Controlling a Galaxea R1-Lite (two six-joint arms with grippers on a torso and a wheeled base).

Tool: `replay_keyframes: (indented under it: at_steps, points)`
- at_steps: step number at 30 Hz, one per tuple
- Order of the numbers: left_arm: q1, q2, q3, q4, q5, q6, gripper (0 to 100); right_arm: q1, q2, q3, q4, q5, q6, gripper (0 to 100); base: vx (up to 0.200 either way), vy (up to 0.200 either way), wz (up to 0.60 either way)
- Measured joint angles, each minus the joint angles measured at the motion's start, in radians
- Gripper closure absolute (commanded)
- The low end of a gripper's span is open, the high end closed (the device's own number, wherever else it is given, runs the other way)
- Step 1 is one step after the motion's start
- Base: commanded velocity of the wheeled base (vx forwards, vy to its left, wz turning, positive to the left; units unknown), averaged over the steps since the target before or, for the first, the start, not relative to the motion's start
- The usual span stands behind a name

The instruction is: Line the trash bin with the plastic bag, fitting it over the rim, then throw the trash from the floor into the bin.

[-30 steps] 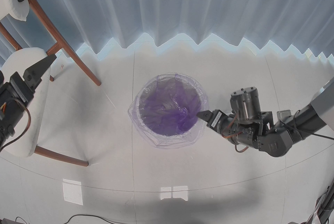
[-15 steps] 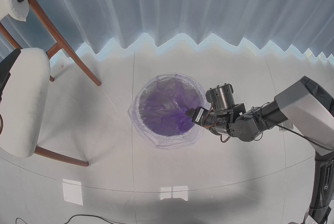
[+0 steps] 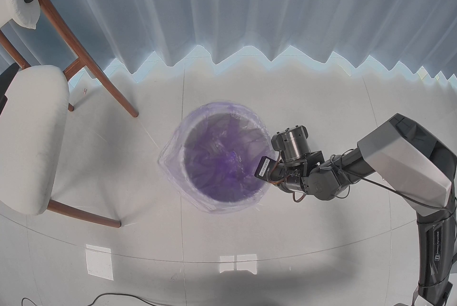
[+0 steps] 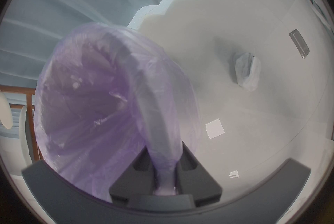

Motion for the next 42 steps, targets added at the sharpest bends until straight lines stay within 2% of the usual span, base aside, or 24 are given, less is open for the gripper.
replay_keyframes:
  at_steps: [5,9,14,18,22,27,32,35,39,42]
  points:
    - [-0.003,-0.026,0.0,0.046,0.0,0.003,0,-0.003,-0.079,0.093,0.0,0.005,-0.002,100,0.0,0.0,0.0]
    - [-0.005,-0.045,-0.012,0.074,-0.004,0.004,0,-0.003,-0.188,0.214,-0.031,0.041,-0.009,100,0.0,0.0,0.0]
    - [-0.007,-0.072,-0.024,0.112,-0.007,0.005,0,-0.004,-0.366,0.444,-0.112,0.087,-0.082,100,0.0,0.0,0.0]
    - [-0.011,-0.096,-0.029,0.161,-0.01,0.005,0,-0.002,-0.523,0.636,-0.212,0.18,-0.199,100,0.0,0.0,0.0]
    - [-0.025,-0.114,-0.036,0.214,-0.013,0.005,0,-0.001,-0.689,0.779,-0.268,0.297,-0.356,100,0.0,0.0,0.0]
    - [-0.077,-0.104,-0.059,0.243,-0.02,0.004,0,0.0,-0.826,0.848,-0.29,0.386,-0.571,100,0.0,0.0,0.0]
    - [-0.154,-0.051,-0.081,0.245,-0.038,0.004,0,0.001,-0.883,0.87,-0.302,0.461,-0.772,100,0.0,0.0,0.0]
    - [-0.186,-0.006,-0.09,0.231,-0.099,0.001,0,0.001,-0.889,0.871,-0.311,0.486,-0.871,100,0.0,0.0,0.0]
    - [-0.206,0.059,-0.1,0.214,-0.275,-0.004,0,0.001,-0.879,0.861,-0.331,0.52,-0.977,100,0.0,0.0,0.0]
    - [-0.211,0.117,-0.101,0.207,-0.366,-0.013,0,0.001,-0.866,0.852,-0.364,0.555,-1.054,100,0.0,0.0,0.0]
